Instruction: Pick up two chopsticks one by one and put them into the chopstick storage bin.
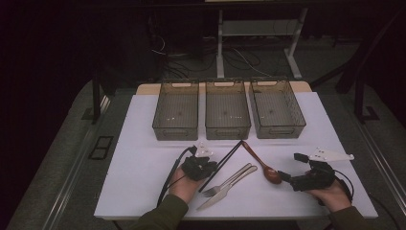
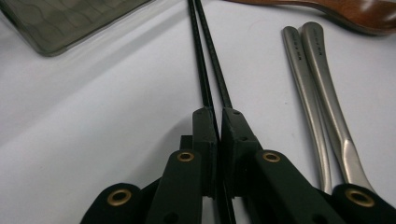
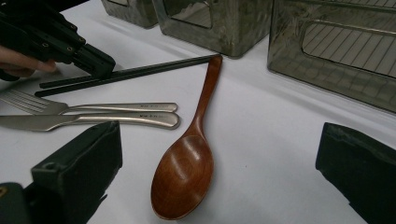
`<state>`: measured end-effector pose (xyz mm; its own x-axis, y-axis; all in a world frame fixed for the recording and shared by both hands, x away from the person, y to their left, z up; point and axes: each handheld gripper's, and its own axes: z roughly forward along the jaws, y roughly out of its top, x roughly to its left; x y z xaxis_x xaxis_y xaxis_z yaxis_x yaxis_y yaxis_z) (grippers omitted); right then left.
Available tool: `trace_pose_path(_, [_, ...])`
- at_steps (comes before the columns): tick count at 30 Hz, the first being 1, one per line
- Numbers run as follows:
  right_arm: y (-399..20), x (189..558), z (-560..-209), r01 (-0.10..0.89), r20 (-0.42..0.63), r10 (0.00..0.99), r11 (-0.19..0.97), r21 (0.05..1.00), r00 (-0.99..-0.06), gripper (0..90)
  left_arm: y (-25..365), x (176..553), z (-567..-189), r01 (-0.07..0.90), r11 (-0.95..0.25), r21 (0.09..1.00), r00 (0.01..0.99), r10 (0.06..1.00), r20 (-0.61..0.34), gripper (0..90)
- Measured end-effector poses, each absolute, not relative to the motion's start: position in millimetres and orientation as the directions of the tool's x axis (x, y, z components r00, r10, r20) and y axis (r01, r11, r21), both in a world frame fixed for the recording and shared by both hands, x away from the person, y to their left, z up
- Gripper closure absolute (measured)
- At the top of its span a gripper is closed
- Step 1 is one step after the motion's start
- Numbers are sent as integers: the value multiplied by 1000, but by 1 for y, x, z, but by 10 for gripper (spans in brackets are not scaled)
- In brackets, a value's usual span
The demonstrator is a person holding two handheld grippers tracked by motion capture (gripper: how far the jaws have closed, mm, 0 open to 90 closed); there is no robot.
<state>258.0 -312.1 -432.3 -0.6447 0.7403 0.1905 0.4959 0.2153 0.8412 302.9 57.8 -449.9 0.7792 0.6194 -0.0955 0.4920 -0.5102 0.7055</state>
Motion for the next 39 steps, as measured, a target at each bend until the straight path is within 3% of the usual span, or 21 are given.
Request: trace_pose_path(39, [-313, 258, -432, 497, 195, 740, 212, 841, -644, 0, 75, 304, -436, 461, -518, 720, 815, 567, -114, 855])
